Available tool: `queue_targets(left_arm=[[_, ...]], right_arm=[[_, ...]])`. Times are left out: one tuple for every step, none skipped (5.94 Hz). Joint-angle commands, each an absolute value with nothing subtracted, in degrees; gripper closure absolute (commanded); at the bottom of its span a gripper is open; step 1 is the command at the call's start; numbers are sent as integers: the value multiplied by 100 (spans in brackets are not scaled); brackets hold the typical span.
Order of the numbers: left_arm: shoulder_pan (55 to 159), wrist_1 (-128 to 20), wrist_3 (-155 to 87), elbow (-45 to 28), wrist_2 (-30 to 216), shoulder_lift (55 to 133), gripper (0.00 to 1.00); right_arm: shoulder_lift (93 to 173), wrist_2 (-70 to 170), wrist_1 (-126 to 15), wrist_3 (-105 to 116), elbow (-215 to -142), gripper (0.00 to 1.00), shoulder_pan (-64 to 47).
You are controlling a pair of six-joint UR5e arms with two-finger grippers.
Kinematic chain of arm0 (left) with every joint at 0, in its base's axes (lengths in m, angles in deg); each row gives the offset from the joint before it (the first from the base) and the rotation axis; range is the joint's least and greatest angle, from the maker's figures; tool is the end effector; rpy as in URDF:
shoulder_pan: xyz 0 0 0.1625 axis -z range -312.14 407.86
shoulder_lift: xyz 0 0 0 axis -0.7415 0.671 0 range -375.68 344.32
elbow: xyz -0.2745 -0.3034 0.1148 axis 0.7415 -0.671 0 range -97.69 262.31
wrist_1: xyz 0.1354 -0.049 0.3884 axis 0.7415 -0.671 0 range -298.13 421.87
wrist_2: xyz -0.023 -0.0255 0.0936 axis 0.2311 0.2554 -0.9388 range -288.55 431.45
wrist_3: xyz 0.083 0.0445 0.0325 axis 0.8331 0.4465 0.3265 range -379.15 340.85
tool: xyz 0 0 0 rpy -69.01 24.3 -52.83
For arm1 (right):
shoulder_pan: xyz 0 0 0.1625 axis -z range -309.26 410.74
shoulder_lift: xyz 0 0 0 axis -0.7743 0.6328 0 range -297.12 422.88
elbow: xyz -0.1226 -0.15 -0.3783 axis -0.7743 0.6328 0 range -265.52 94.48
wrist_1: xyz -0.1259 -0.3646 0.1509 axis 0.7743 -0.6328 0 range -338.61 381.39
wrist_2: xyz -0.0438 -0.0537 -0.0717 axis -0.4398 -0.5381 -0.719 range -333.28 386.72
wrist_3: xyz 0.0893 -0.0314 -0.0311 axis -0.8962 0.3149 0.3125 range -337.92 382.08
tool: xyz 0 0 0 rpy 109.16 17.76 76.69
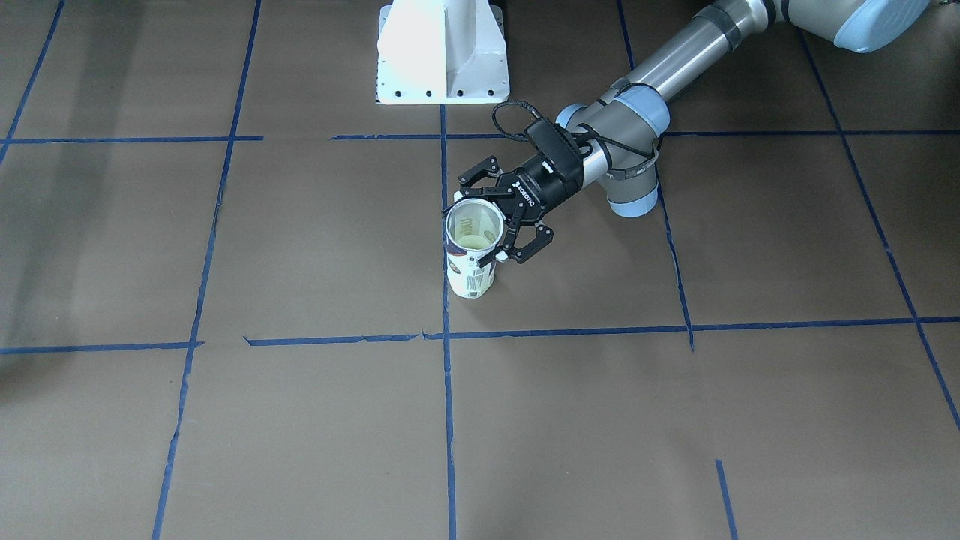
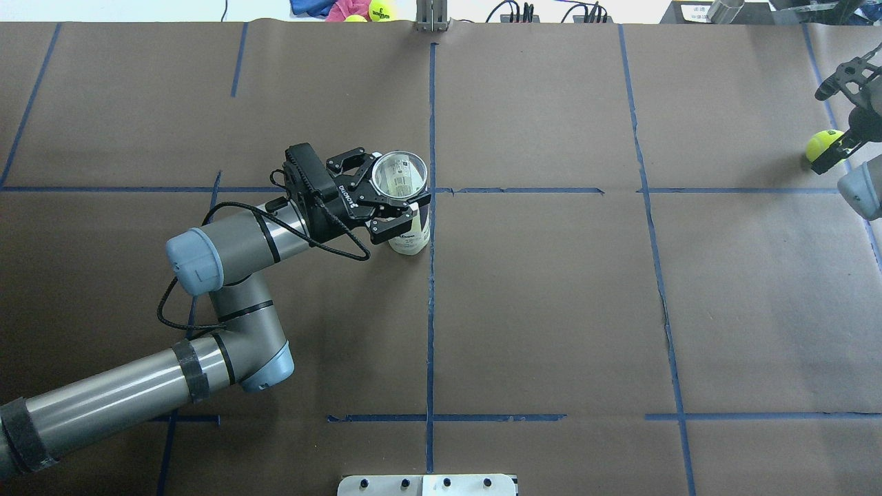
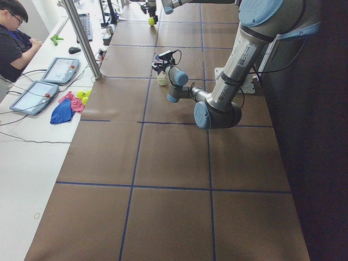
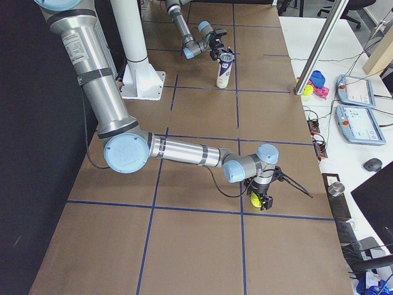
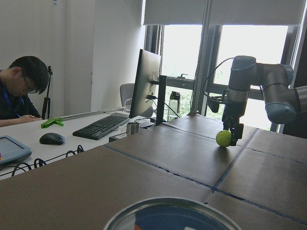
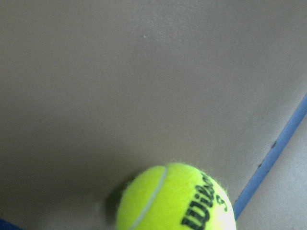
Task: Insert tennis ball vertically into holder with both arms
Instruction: 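Grasp the second tennis ball with the right gripper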
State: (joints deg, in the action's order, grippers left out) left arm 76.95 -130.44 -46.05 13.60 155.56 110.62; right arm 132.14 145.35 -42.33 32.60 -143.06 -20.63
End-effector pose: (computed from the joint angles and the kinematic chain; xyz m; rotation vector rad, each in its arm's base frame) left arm 0.5180 -0.4526 0.2694 1.5246 1.3779 0.2648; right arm -0.1275 -0.6461 0.6991 0.2160 -0.5202 -0.5590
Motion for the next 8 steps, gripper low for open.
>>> queue_targets(left_arm=[[7704,-13044,-4605,1358,15556,11062,11],[7704,-13044,-4605,1358,15556,11062,11],[7704,-13044,-4605,1358,15556,11062,11],[7704,-13044,-4605,1358,15556,11062,11],[7695,-13035,-4605,1358,15556,11062,11],[7695,-13035,-4614,1367,15556,11071,11],[7686,-13035,-4614,1358,15556,11071,11],[7678,-13035,-4614,1358,15556,11080,11]], right_arm=[[13109,14511,-4233,3210,-14291,84,-2054],[13004,14564,-4241,3140,-14352,97,-2097],[12994,14799,-4285,2948,-14718,98,-2202],[13003,15402,-4320,2633,-15139,98,-2299],[13029,15590,-4329,1795,-15709,99,-2300],[13029,15662,-4643,820,-16463,99,-2178],[13021,15628,-5638,202,-17567,99,-1837],[12995,15584,-6709,-535,-18770,100,-1486]])
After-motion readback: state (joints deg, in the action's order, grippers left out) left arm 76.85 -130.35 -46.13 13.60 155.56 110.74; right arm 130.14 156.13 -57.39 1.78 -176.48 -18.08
